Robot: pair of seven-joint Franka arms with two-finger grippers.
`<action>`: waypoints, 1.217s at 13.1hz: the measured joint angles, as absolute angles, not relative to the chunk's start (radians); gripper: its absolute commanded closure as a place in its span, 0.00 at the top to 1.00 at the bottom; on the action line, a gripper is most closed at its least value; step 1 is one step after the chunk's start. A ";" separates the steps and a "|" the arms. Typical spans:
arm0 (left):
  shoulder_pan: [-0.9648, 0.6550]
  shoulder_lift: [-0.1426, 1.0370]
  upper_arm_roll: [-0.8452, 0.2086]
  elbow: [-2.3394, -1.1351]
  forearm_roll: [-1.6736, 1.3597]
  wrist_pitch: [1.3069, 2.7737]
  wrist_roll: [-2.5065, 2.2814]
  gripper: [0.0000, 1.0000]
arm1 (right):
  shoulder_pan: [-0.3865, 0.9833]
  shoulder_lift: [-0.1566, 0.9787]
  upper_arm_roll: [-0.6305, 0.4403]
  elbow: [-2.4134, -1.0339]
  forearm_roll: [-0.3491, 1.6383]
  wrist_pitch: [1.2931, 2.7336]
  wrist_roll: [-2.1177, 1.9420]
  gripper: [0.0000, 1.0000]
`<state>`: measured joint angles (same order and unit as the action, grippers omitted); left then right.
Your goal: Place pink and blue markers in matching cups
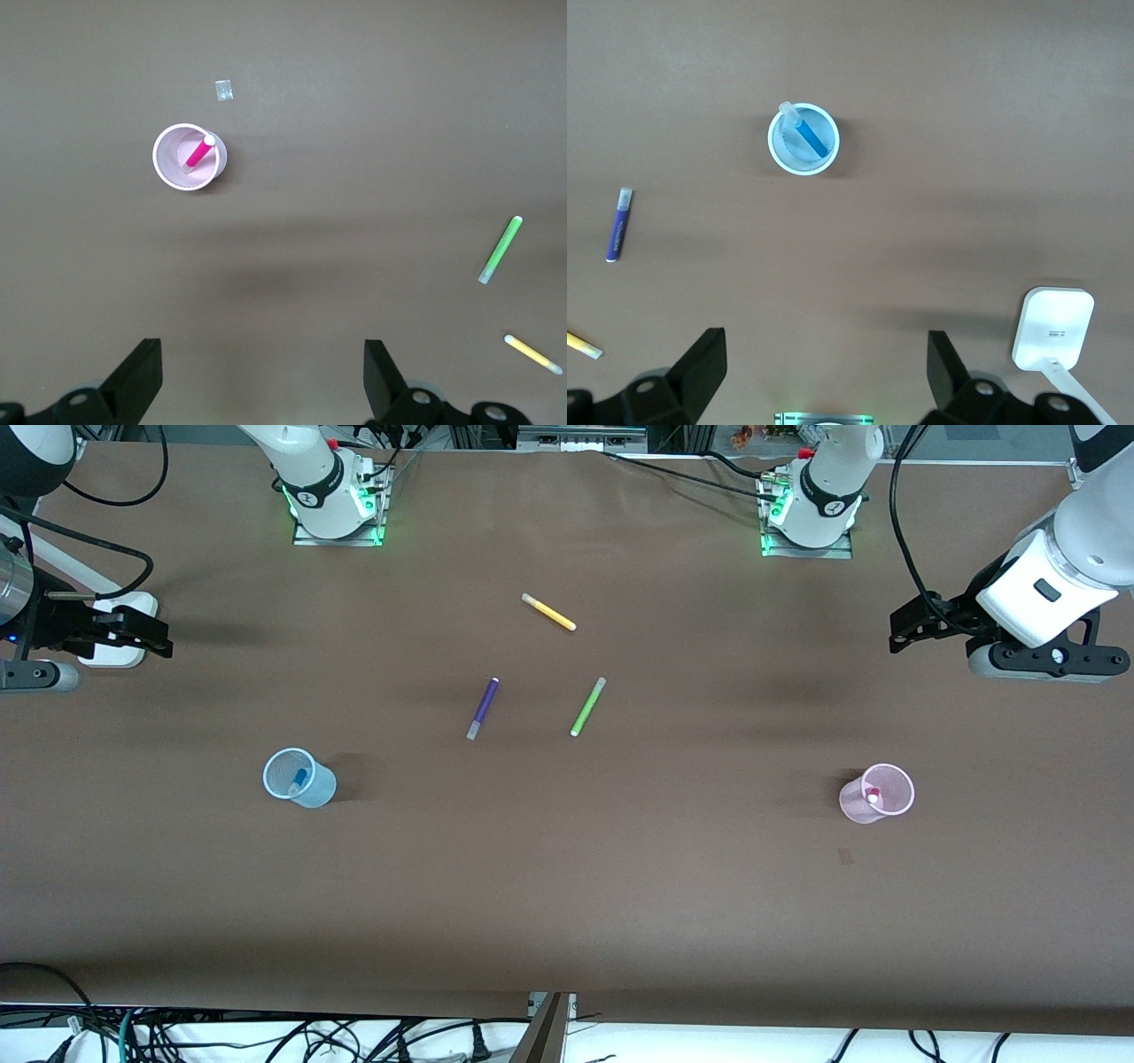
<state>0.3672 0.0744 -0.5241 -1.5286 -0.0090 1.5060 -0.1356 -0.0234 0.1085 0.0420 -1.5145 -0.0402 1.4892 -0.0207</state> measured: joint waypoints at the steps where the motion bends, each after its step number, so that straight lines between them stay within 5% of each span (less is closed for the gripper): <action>1: 0.366 0.075 -0.524 -1.529 -0.009 1.506 -0.136 1.00 | -0.023 0.109 0.042 -1.515 -0.040 1.489 -0.021 1.00; 3: 0.309 0.075 -0.473 -1.529 -0.009 1.496 -0.136 1.00 | -0.023 0.109 0.042 -1.515 -0.040 1.489 -0.021 1.00; 7: 0.020 0.068 -0.189 -1.525 -0.009 1.489 -0.136 1.00 | -0.024 0.109 0.041 -1.515 -0.040 1.489 -0.021 1.00; 16: 0.007 0.058 -0.158 -1.522 -0.043 1.511 -0.137 1.00 | -0.026 0.109 0.038 -1.515 -0.040 1.489 -0.021 1.00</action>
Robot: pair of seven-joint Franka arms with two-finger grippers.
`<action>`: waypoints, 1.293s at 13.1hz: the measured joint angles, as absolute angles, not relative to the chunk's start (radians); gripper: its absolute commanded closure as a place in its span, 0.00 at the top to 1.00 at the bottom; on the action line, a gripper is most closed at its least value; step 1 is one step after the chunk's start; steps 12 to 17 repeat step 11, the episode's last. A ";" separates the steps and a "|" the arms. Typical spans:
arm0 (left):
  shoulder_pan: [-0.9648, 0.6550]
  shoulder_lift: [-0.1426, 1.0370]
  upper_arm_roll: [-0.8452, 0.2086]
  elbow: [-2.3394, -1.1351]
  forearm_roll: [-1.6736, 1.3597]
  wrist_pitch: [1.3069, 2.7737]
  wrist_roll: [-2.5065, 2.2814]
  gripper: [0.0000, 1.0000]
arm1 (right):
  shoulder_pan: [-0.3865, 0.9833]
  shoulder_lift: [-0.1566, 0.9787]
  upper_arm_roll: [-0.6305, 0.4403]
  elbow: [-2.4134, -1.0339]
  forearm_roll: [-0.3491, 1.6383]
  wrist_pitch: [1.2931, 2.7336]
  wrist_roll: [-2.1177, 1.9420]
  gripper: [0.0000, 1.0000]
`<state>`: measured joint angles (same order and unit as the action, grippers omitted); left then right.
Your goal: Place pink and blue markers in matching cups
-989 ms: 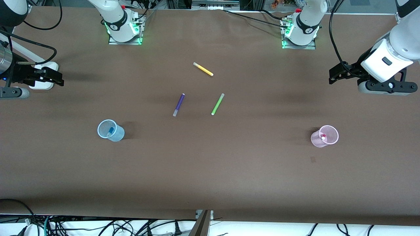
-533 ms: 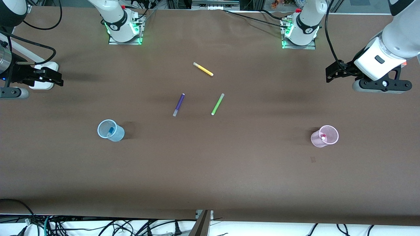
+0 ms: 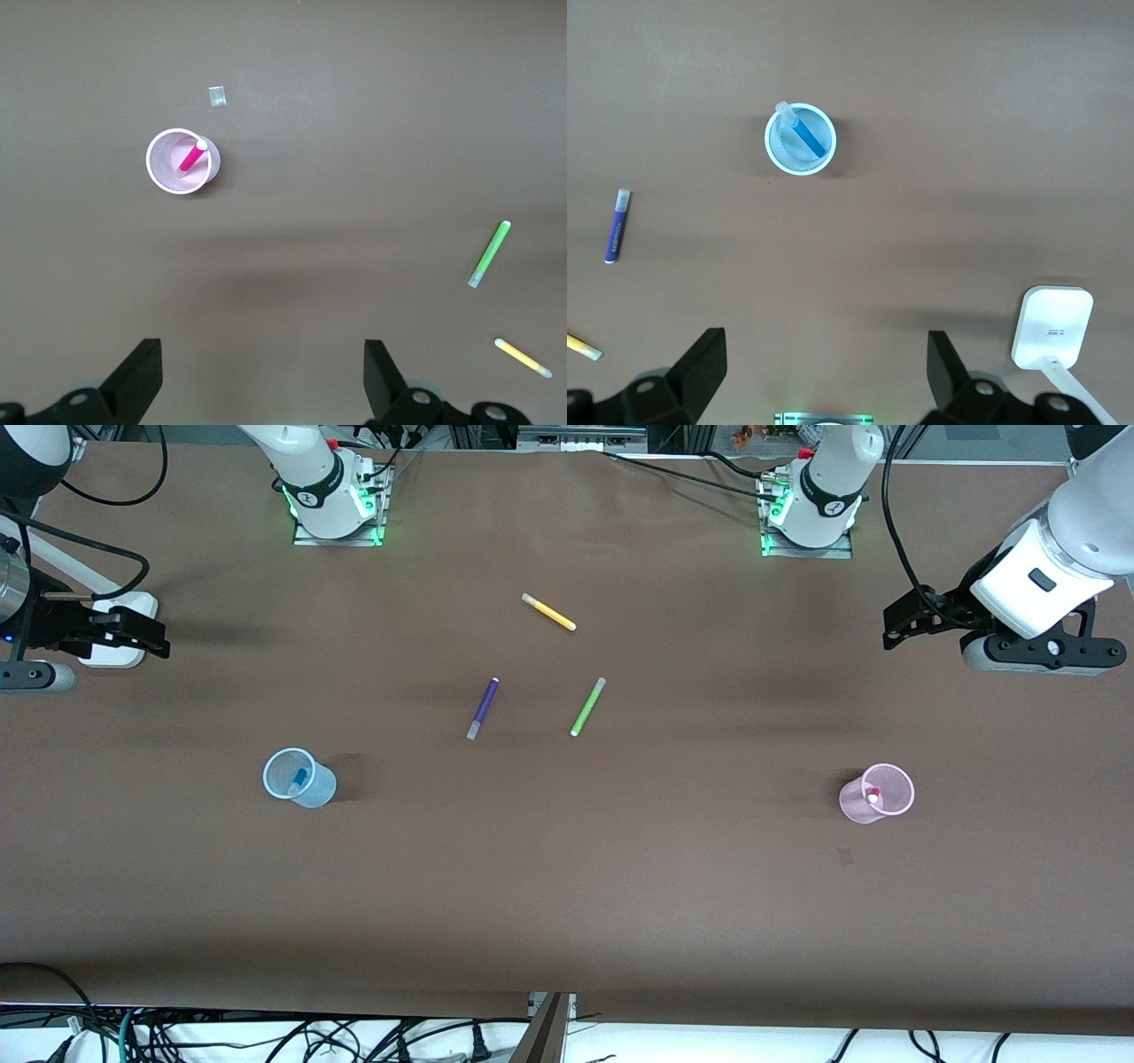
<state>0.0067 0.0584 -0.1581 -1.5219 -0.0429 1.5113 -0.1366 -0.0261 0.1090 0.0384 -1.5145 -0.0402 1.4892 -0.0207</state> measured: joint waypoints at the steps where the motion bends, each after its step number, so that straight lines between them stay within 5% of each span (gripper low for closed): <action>1: 0.007 0.059 -0.157 -1.522 -0.043 1.511 -0.137 1.00 | -0.026 0.109 0.038 -1.515 -0.040 1.489 -0.021 1.00; 17: 0.024 0.060 -0.145 -1.501 -0.043 1.515 -0.136 1.00 | -0.031 0.109 0.038 -1.515 -0.040 1.489 -0.021 1.00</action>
